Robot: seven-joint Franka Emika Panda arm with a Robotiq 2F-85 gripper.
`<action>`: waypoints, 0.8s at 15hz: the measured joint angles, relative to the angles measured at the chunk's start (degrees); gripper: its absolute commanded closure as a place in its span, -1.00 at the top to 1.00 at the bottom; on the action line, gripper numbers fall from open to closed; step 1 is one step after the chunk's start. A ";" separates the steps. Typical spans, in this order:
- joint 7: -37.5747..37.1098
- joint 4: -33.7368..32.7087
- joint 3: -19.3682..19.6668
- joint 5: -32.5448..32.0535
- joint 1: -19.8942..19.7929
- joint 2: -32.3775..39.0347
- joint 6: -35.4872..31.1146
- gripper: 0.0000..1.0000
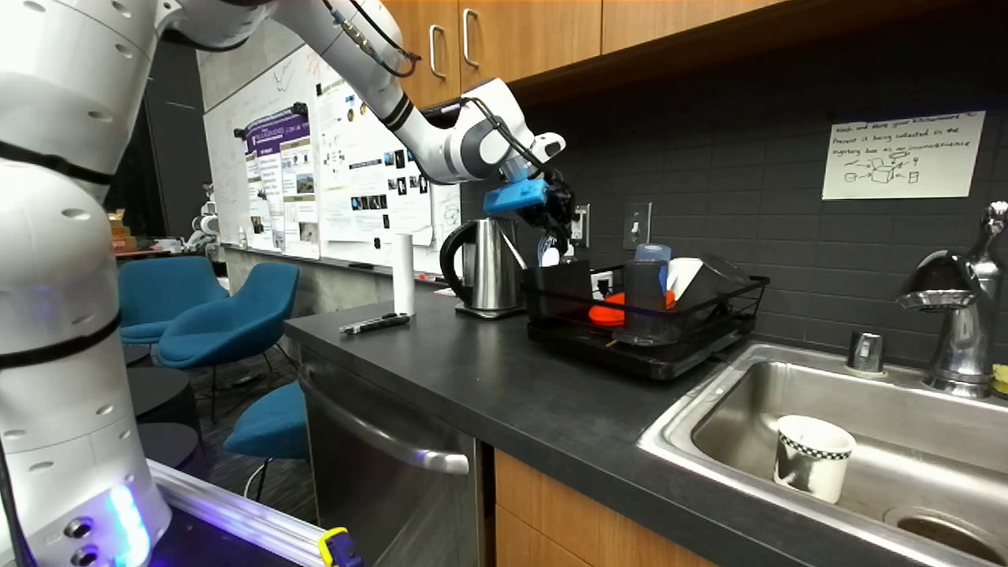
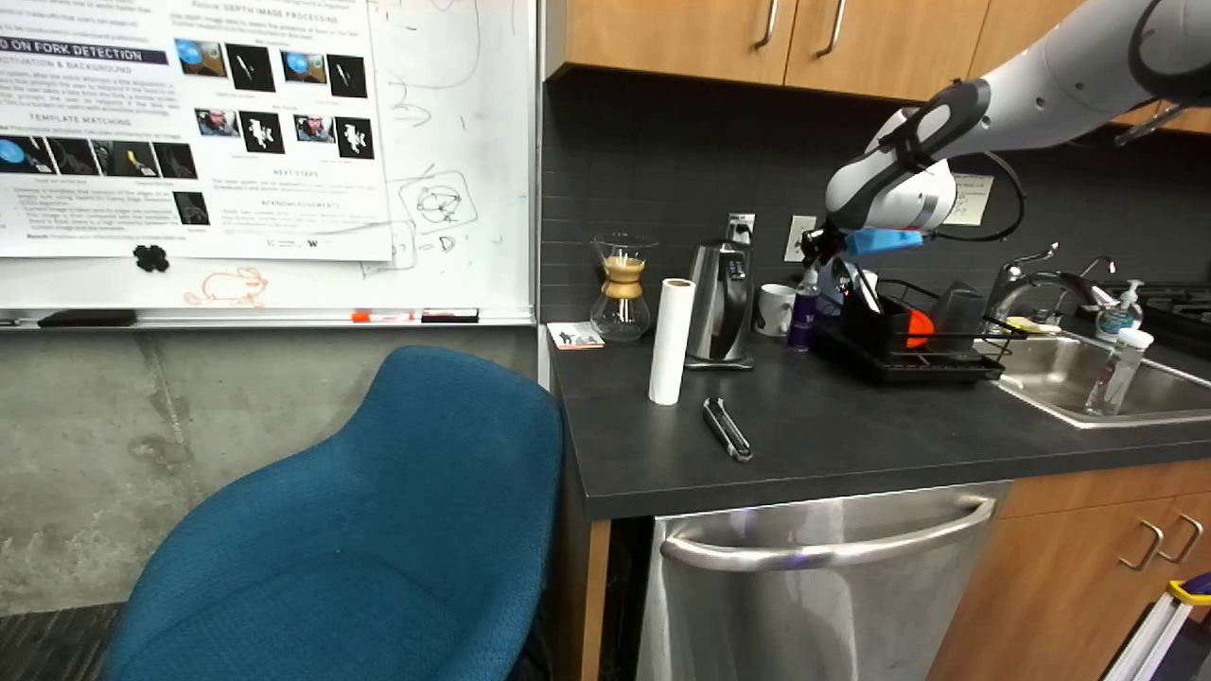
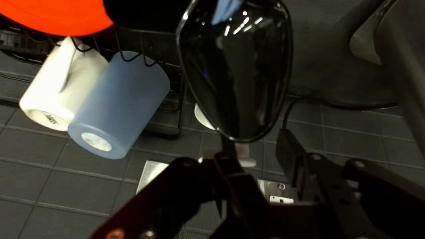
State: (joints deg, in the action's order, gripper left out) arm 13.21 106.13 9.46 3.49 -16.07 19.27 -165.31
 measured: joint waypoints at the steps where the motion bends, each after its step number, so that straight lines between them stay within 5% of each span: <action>1: -0.14 0.00 0.00 0.00 0.00 0.00 0.00 -0.98; 9: -0.80 -0.09 0.09 -0.03 -0.02 -0.01 1.22 -1.00; 10: -0.83 -0.19 0.17 -0.07 -0.02 -0.02 1.93 -0.48; 12: -0.91 -0.40 0.44 -0.22 -0.02 -0.09 3.18 -0.39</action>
State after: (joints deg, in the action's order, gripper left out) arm 12.30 105.73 9.90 3.27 -16.09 19.18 -162.13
